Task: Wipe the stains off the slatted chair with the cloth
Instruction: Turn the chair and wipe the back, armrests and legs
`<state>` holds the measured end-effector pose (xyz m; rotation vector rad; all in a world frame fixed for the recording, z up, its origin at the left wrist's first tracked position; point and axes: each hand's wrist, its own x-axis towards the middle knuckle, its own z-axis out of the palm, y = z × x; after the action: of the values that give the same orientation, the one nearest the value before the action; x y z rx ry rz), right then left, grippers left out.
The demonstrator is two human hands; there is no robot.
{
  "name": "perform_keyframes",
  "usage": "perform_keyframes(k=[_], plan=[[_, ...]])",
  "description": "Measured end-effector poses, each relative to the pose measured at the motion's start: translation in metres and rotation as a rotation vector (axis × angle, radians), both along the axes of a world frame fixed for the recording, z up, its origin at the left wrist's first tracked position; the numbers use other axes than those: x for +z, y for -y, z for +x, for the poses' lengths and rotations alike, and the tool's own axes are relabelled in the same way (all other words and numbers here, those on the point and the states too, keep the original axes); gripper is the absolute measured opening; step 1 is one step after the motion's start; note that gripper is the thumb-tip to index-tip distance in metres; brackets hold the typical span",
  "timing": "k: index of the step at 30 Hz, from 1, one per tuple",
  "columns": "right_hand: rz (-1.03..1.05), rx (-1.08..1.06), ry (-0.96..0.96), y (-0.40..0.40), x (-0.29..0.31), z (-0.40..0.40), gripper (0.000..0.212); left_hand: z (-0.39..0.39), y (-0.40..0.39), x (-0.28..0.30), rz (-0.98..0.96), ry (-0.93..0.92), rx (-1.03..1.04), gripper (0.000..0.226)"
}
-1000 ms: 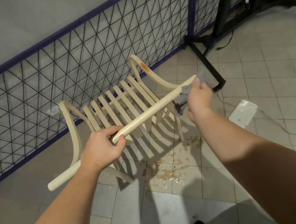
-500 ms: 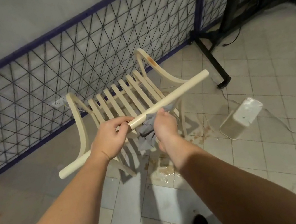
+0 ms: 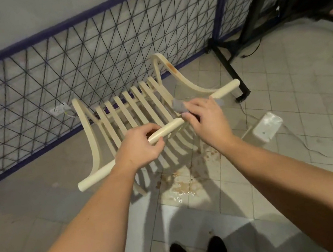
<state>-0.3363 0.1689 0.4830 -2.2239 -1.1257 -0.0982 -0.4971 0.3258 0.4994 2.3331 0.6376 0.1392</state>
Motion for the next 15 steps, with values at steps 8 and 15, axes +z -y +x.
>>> perform_keyframes(k=[8, 15], plan=[[-0.158, 0.223, 0.157, 0.025, -0.01, 0.043, 0.038, -0.001, -0.004, -0.006, 0.065, 0.032, -0.049, 0.027], [-0.179, 0.3, 0.216, 0.022, 0.017, 0.047, 0.034, -0.001, -0.004, -0.007, 0.074, 0.029, -0.04, 0.03]])
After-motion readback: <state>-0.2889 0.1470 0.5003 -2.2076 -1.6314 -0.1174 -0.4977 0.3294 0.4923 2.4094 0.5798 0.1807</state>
